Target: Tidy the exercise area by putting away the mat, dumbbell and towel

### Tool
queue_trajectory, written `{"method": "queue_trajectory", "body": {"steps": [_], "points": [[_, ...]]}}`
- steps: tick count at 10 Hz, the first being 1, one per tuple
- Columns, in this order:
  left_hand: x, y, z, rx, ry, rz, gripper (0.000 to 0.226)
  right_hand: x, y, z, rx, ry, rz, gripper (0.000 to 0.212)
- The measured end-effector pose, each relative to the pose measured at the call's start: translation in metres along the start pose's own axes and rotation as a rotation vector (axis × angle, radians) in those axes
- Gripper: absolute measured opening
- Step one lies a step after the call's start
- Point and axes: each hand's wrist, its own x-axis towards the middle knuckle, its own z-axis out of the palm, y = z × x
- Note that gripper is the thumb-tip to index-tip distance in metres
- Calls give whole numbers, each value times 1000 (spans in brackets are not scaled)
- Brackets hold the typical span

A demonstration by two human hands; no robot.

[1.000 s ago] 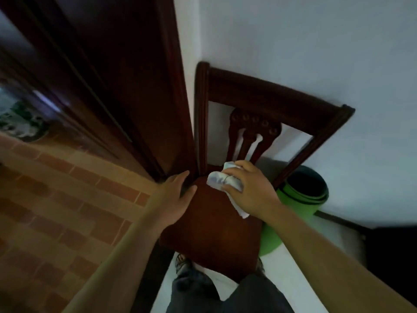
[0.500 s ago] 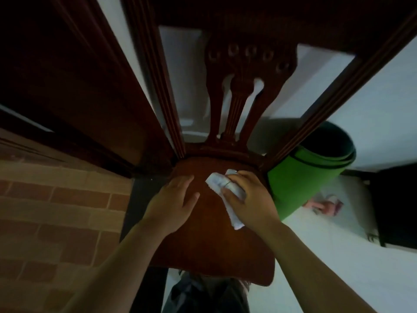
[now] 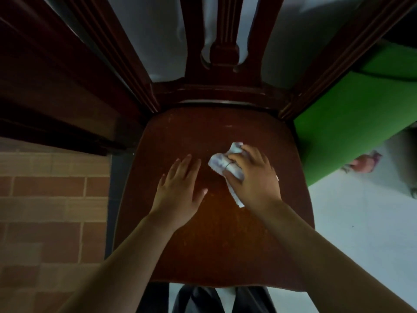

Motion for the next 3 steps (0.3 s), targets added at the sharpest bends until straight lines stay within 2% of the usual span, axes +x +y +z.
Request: {"method": "queue_trajectory", "body": {"steps": [1,3], "points": [[2,-7,14,94,24,18,75,-4,9,18,-60,52,-11,39],[0,2,-6,53,0,-28,72,-13,1,0,-85,-7,-1,47]]}}
